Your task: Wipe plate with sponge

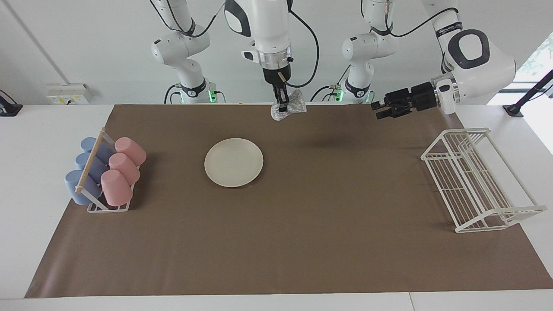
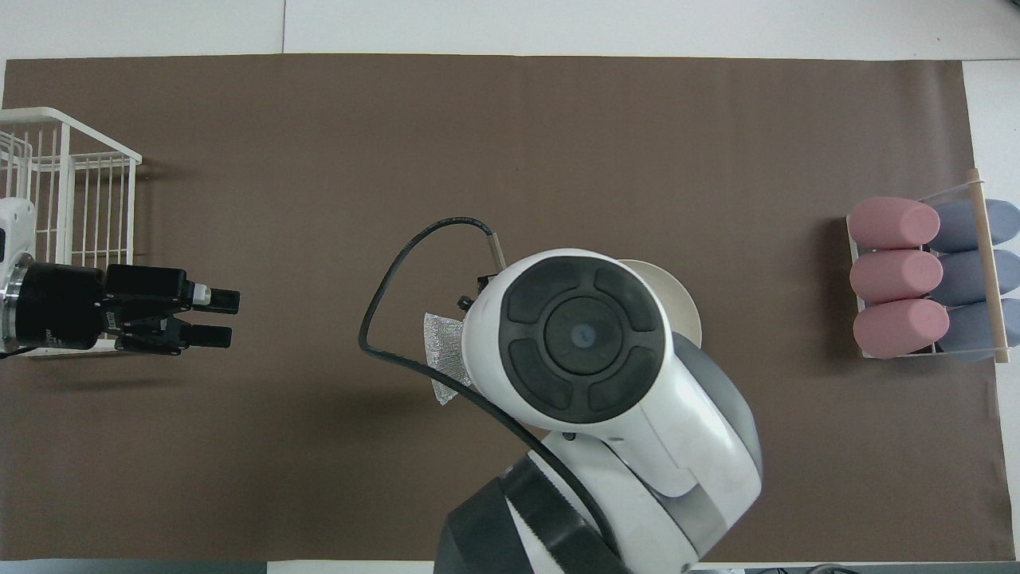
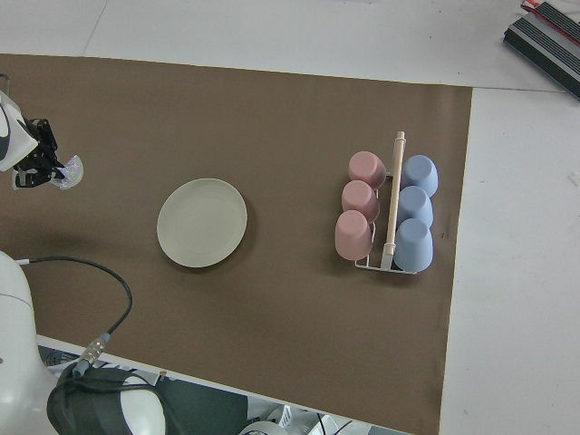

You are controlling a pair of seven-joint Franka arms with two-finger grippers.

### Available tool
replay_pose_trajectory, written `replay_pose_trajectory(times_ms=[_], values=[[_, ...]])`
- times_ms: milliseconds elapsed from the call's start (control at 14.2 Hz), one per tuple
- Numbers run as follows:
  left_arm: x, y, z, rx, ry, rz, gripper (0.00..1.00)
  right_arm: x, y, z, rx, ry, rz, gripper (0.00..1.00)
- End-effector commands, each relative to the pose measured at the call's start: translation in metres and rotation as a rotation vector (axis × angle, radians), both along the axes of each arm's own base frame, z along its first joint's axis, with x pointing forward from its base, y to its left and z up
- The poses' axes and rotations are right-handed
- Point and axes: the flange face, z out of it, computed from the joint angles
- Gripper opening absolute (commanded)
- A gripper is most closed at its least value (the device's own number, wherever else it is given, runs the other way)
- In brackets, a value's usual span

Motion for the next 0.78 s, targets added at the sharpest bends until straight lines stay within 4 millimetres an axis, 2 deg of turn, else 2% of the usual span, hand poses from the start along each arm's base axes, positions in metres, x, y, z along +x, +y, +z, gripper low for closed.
replay_pose_trajectory(times_ms=[0,70,423,493,705], values=[[-0.027,-0.033,-0.004,-0.099,-0.067,-0.050,1.00,0.017,0.024,0.006,0.004,-0.026,-0.043,0.00],[-0.031,-0.042,-0.008,-0.115,-0.111,-0.092,1.00,0.015,0.032,0.006,0.001,-0.031,-0.034,0.00],[-0.042,-0.097,-0.007,-0.204,-0.139,-0.173,1.00,0.014,0.033,0.004,-0.028,-0.046,-0.024,0.00],[-0.042,-0.104,-0.009,-0.191,-0.150,-0.171,1.00,0.014,0.033,0.004,-0.028,-0.046,-0.024,0.00],[-0.045,-0.144,-0.013,-0.143,-0.196,-0.172,1.00,0.013,0.034,0.003,-0.028,-0.046,-0.021,0.00]])
